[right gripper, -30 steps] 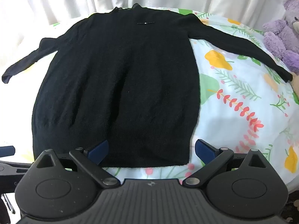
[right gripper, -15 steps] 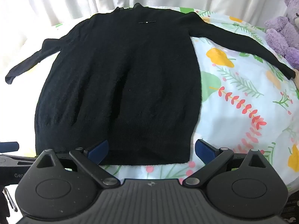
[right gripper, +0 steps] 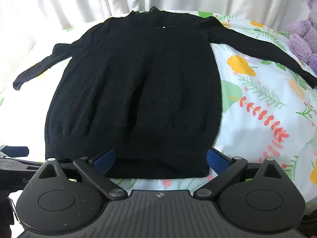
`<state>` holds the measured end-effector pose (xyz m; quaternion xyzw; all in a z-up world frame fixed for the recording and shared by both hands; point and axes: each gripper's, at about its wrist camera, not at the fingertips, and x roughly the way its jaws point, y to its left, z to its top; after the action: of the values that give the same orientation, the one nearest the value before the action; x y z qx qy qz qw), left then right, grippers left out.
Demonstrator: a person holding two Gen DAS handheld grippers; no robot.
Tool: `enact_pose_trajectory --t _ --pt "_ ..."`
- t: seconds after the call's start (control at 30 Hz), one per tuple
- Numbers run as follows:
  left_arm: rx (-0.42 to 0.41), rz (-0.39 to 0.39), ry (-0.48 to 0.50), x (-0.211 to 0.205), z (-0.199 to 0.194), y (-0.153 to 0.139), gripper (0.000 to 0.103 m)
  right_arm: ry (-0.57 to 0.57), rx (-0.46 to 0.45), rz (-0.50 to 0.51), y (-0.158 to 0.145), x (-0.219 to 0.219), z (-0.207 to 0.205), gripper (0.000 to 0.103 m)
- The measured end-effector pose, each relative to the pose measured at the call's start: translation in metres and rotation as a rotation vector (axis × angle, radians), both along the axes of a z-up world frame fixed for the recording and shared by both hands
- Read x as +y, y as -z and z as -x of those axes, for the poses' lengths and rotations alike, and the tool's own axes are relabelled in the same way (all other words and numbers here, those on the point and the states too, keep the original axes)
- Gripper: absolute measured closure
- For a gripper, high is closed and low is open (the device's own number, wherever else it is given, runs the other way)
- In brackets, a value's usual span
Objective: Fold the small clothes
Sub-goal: 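Move both grippers over the spread black sweater toward its sleeves, then grasp the black sweater sleeve cuff near the teddy with the right gripper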
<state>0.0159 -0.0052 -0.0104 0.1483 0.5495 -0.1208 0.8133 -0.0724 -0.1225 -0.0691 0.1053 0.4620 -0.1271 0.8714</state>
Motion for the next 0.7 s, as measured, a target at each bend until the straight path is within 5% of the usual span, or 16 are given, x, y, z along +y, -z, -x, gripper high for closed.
enact_pose_trajectory --t 0.13,0.3,0.4,0.57,0.7 --pt "-0.010 0.015 -0.004 0.000 -0.005 -0.003 0.000 -0.007 -0.032 -0.033 -0.005 -0.006 0.002 0.004" --pt "-0.083 0.040 0.002 -0.001 -0.011 -0.014 0.000 0.016 -0.304 -0.007 -0.017 -0.021 0.020 0.004" --pt "-0.139 0.121 -0.010 0.000 -0.019 -0.017 0.000 -0.001 -0.476 -0.009 -0.020 -0.045 0.026 0.004" --pt "-0.128 0.232 -0.082 -0.002 -0.044 -0.009 0.000 0.153 -0.497 -0.179 -0.015 -0.135 -0.004 0.004" --pt "-0.182 0.156 -0.116 -0.020 -0.056 -0.006 0.000 0.363 -0.574 -0.266 0.007 -0.230 -0.019 0.007"
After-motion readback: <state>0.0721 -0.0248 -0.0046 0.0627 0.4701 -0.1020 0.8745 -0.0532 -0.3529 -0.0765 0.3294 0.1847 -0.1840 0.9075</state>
